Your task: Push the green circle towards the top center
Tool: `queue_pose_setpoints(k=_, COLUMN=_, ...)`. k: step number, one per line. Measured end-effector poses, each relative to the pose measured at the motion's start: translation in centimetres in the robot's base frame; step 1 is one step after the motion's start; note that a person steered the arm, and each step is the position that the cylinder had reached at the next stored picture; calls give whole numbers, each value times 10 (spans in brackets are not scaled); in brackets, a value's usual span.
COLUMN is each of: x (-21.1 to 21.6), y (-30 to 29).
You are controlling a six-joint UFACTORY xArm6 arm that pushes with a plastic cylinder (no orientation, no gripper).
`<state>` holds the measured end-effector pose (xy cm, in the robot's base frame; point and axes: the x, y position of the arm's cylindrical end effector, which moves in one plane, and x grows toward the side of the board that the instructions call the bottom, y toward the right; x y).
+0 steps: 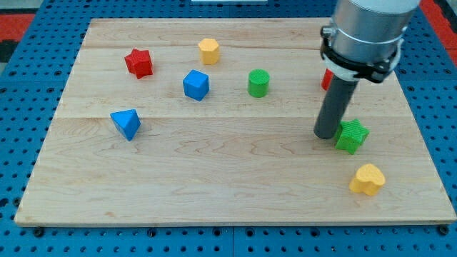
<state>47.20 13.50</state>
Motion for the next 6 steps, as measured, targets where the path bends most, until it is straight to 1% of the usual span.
queue_pose_setpoints(k=2, x=-53, y=-75)
queue_pose_setpoints(k=5, x=-112, y=-63)
queue_pose_setpoints(k=6, x=-131, y=-32)
